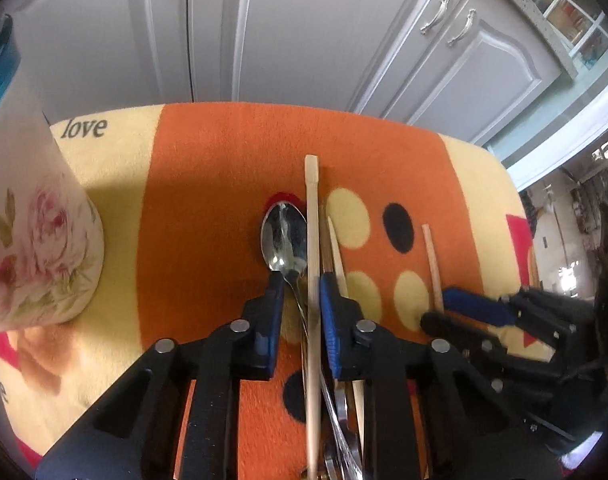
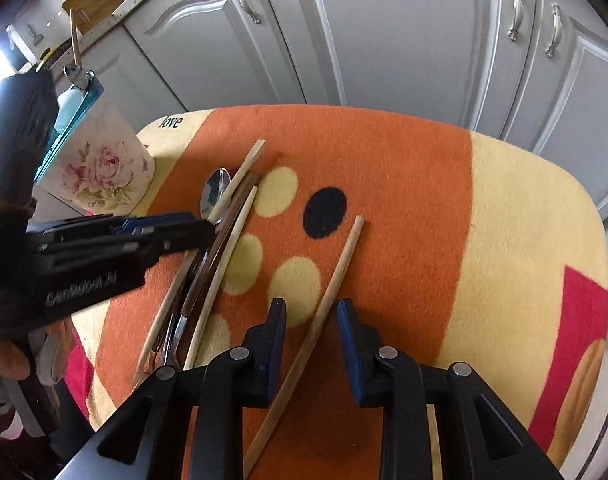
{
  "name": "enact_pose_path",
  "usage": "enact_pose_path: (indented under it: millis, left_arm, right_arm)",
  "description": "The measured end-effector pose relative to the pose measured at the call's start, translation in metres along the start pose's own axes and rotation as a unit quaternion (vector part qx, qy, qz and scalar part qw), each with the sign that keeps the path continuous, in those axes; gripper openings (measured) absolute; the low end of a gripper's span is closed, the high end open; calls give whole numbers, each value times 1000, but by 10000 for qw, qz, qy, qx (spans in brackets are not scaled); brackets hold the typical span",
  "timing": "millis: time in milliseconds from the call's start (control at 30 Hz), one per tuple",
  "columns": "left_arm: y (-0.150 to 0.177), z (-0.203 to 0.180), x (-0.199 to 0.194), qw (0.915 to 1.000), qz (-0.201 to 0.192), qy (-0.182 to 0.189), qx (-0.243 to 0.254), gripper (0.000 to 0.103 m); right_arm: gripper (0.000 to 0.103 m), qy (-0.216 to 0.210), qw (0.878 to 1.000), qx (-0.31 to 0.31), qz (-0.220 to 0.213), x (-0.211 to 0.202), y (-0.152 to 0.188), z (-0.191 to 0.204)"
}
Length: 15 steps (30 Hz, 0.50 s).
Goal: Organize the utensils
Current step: 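Grasp a thin bamboo chopstick with the left gripper while the right grasps a wooden chopstick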
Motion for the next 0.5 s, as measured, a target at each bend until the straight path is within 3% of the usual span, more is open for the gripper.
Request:
enact_pose_path:
  millis: [100, 167, 500]
  left_arm:
    - [-1, 1, 3, 9999, 77, 45, -62, 6]
    - [1, 1, 2, 9999, 65, 77, -71, 6]
    - [33, 11, -39, 9986, -104, 506, -115, 4]
  right_arm:
    - [22, -13, 10000, -51, -49, 2, -1, 0]
    - [11, -24, 10000, -79, -50, 4, -7, 0]
    - [9, -341, 9987, -258, -266, -22, -8, 14]
Point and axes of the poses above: each gripper's, at about its wrist camera, not at the fingertips, and x roughly the way its jaws point, z to its left, y to its underside, the point moved 7 cm from there along x, roughly the way its jaws point, and after that the axes turned 11 degrees about z, right-handed, at the moved point
